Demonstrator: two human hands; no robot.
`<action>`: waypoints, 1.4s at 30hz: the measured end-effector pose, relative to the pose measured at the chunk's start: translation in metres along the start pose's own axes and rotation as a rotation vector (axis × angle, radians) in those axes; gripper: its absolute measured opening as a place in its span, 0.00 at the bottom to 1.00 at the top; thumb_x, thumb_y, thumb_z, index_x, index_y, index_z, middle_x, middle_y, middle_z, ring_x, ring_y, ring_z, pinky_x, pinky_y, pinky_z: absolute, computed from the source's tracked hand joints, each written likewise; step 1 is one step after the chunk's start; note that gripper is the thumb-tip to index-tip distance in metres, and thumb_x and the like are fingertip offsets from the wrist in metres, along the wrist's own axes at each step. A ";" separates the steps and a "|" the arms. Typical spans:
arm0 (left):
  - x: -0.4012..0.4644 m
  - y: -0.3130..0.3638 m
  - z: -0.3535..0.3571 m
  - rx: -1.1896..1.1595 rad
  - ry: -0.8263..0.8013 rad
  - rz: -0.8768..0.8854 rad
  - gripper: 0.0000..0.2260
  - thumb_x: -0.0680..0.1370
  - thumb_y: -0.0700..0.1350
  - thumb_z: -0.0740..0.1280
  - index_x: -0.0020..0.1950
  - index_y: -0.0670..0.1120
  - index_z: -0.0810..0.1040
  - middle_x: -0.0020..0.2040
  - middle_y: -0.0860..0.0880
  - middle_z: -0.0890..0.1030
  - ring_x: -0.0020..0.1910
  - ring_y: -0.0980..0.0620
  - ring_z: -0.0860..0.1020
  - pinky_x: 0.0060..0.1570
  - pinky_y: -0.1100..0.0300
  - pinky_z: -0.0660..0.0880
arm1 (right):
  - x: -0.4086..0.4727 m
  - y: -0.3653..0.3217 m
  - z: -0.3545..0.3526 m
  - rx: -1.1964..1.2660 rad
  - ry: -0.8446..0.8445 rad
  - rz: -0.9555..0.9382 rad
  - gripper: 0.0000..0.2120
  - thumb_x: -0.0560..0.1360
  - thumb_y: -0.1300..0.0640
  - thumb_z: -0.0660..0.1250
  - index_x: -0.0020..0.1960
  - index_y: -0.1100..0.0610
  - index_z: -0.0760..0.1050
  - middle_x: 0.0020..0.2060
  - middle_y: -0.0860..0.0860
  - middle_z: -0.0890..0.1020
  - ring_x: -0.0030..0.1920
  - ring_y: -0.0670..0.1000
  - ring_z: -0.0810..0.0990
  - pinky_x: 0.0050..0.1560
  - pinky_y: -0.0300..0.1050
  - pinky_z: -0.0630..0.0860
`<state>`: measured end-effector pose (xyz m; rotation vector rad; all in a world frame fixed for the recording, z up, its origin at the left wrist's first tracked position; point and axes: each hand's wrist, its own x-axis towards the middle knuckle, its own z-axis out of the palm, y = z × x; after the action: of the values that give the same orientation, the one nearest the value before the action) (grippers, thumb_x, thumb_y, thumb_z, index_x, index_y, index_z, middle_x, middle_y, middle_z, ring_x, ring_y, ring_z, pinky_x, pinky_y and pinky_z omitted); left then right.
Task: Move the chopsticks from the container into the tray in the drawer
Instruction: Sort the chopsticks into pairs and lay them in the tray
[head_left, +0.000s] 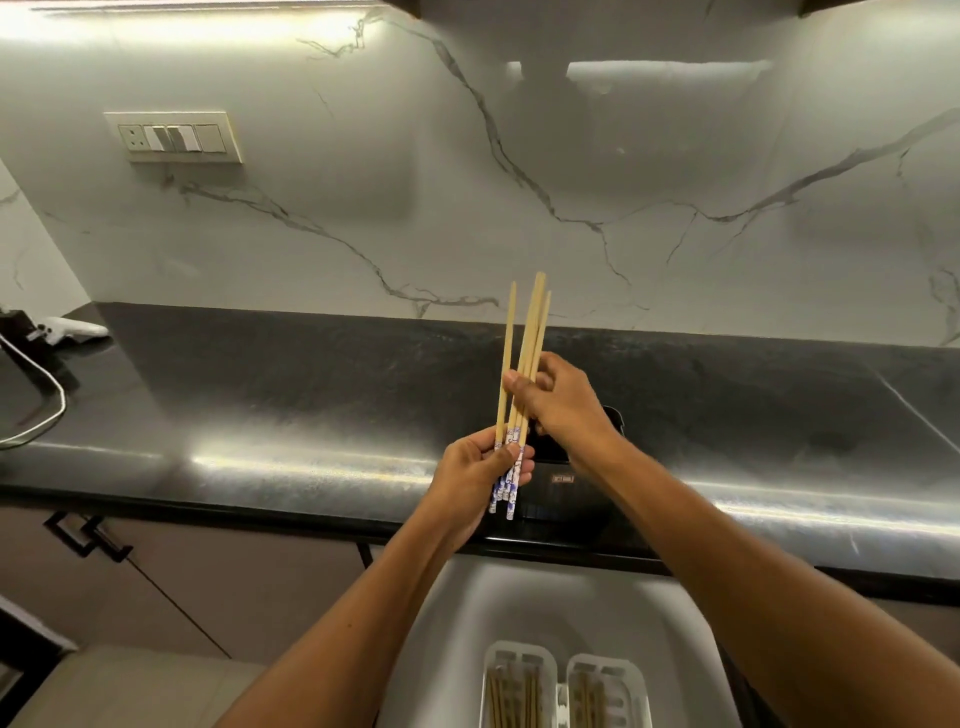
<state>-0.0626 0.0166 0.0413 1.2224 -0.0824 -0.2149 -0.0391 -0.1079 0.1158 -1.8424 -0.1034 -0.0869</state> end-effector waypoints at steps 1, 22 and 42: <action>-0.001 0.001 -0.001 0.034 -0.021 -0.001 0.10 0.80 0.37 0.61 0.58 0.42 0.78 0.42 0.46 0.85 0.42 0.53 0.83 0.46 0.61 0.79 | 0.004 -0.003 -0.001 0.001 -0.052 0.009 0.05 0.77 0.52 0.66 0.52 0.51 0.75 0.44 0.50 0.83 0.40 0.44 0.82 0.35 0.33 0.75; 0.023 -0.011 -0.044 0.897 0.221 0.200 0.10 0.78 0.42 0.66 0.37 0.50 0.77 0.32 0.52 0.80 0.30 0.57 0.77 0.30 0.66 0.75 | 0.018 0.039 0.067 -0.271 0.046 -0.125 0.18 0.80 0.48 0.60 0.42 0.61 0.75 0.36 0.57 0.80 0.38 0.54 0.81 0.42 0.47 0.79; 0.037 -0.049 -0.070 0.904 0.241 0.266 0.15 0.74 0.43 0.71 0.31 0.59 0.73 0.25 0.58 0.77 0.28 0.63 0.75 0.29 0.70 0.71 | 0.037 0.067 0.086 -0.244 -0.005 -0.049 0.16 0.80 0.49 0.57 0.40 0.58 0.71 0.31 0.51 0.76 0.33 0.51 0.77 0.39 0.48 0.78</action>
<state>-0.0195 0.0571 -0.0303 2.1059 -0.1388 0.2383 0.0056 -0.0423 0.0327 -2.0836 -0.1466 -0.1344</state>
